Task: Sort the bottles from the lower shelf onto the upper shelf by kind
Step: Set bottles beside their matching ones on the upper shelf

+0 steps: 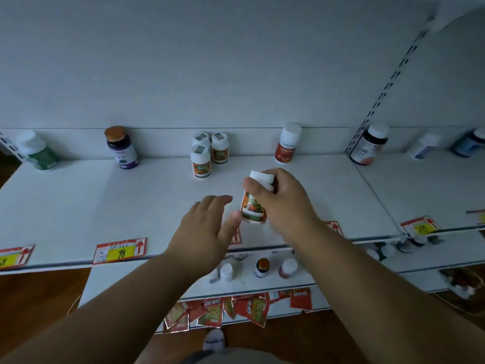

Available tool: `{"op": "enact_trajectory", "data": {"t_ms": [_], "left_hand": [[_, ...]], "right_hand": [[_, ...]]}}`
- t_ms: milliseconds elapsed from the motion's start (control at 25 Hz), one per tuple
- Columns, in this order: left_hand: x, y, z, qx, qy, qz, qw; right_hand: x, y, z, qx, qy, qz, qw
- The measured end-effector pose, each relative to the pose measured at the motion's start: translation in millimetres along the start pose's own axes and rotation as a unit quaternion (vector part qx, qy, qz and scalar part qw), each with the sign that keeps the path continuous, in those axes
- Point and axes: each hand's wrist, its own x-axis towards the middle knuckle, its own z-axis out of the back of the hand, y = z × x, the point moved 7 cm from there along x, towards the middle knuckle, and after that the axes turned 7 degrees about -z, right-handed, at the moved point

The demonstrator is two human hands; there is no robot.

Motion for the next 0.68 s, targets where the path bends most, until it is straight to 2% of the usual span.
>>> {"op": "enact_trajectory", "data": {"t_ms": [160,280,400,560,680], "left_hand": [[27.5,40.0,12.8,0.11,0.03,0.006,0.993],[44.7,51.2,24.7,0.186,-0.005,-0.015,0.982],[62.6,56.6,35.3,0.205,-0.059,-0.046,0.976],[83.1,78.4,27.1,0.21,0.002,-0.024,0.977],[88.1,83.7,27.8,0.199,0.008,-0.025,0.98]], "right_hand": [[43.2,9.2,-31.7,-0.093,0.012,0.011,0.996],[67.1,18.0,-50.9,-0.138,0.013,0.027,0.99],[87.4,23.0,-64.9,-0.173,0.012,0.042,0.984],[107.7,14.9,-73.5,-0.225,-0.008,0.062,0.972],[126.0,13.7,-82.3,-0.27,-0.034,0.083,0.959]]}}
